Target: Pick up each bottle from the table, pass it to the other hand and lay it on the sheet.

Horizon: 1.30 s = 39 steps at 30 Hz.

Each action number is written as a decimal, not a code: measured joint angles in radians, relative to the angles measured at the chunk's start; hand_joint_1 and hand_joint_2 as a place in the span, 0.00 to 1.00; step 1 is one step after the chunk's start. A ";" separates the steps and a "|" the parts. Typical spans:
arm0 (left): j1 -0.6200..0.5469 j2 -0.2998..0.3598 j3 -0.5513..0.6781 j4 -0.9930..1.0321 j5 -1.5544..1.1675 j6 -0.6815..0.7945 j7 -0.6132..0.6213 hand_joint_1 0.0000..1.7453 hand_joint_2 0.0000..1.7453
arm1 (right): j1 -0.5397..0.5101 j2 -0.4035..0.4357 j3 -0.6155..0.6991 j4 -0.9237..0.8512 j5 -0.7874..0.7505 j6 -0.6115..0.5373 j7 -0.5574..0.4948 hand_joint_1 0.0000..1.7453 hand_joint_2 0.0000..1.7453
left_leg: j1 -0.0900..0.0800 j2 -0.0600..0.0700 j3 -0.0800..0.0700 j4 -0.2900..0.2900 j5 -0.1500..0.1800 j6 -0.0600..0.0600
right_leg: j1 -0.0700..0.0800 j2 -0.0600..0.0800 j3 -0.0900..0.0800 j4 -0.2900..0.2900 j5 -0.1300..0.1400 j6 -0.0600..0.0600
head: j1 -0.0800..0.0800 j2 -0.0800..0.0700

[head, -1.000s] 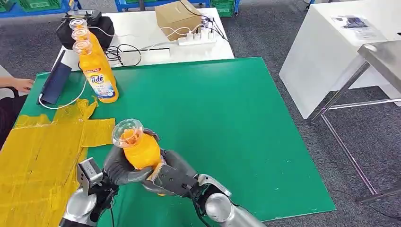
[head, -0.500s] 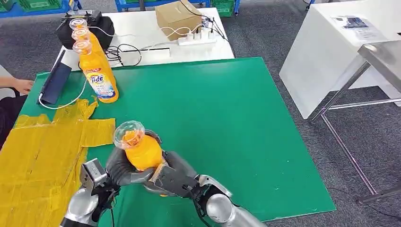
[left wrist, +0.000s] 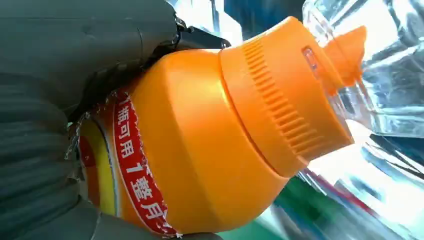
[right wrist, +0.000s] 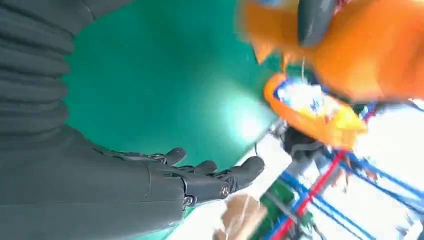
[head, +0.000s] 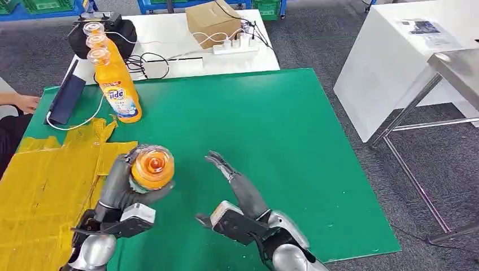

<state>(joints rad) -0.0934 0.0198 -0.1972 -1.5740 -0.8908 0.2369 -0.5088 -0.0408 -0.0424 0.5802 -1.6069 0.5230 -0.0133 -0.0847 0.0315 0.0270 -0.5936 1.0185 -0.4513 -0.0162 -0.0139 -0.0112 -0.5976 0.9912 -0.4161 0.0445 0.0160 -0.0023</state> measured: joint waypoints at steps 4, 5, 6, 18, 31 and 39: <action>0.063 0.050 0.074 -0.003 -0.243 0.212 0.056 1.00 1.00 | 0.002 -0.016 -0.040 -0.070 -0.051 0.019 -0.037 0.00 0.00 | 0.000 0.005 0.001 0.000 0.000 0.000 | 0.000 0.003 -0.001 0.000 0.000 0.000 | 0.000 0.000; 0.082 0.061 0.098 -0.003 -0.268 0.241 0.049 1.00 1.00 | -0.004 -0.013 -0.043 -0.077 -0.065 0.022 -0.037 0.00 0.00 | 0.000 0.005 0.001 0.000 0.000 0.000 | 0.000 0.004 -0.001 0.000 0.000 0.000 | 0.000 0.000; 0.097 0.071 0.119 0.000 -0.295 0.269 0.046 1.00 1.00 | -0.015 -0.009 -0.046 -0.079 -0.080 0.023 -0.032 0.00 0.00 | 0.000 0.004 0.000 0.000 0.000 0.000 | 0.000 0.004 -0.002 0.000 0.000 0.000 | 0.000 0.000; 0.096 0.132 0.098 0.064 -0.669 0.245 0.333 1.00 1.00 | 0.095 -0.070 -0.125 -0.205 -0.143 -0.006 -0.087 0.00 0.00 | -0.001 -0.002 -0.002 0.000 0.001 0.001 | -0.001 -0.002 -0.001 -0.001 0.000 0.000 | 0.000 0.000; 0.010 0.240 -0.008 0.267 -0.672 0.128 0.378 1.00 1.00 | 0.178 -0.095 -0.204 -0.246 -0.128 0.031 -0.125 0.00 0.00 | 0.000 0.002 -0.001 0.000 0.002 0.000 | 0.000 0.000 -0.003 0.000 0.000 0.000 | 0.000 0.000; -0.056 0.272 -0.032 0.387 -0.663 0.017 0.400 0.00 1.00 | 0.179 -0.094 -0.207 -0.246 -0.116 0.030 -0.118 0.00 0.00 | 0.000 0.002 -0.002 0.000 0.002 0.000 | 0.000 0.000 -0.003 0.000 0.000 0.000 | 0.000 0.000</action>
<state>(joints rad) -0.1495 0.2919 -0.2296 -1.1866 -1.5542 0.2534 -0.1088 0.1386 -0.1366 0.3735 -1.8524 0.4066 0.0168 -0.2030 0.0310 0.0289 -0.5952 1.0183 -0.4498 -0.0161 -0.0141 -0.0111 -0.6005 0.9908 -0.4158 0.0444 0.0160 -0.0023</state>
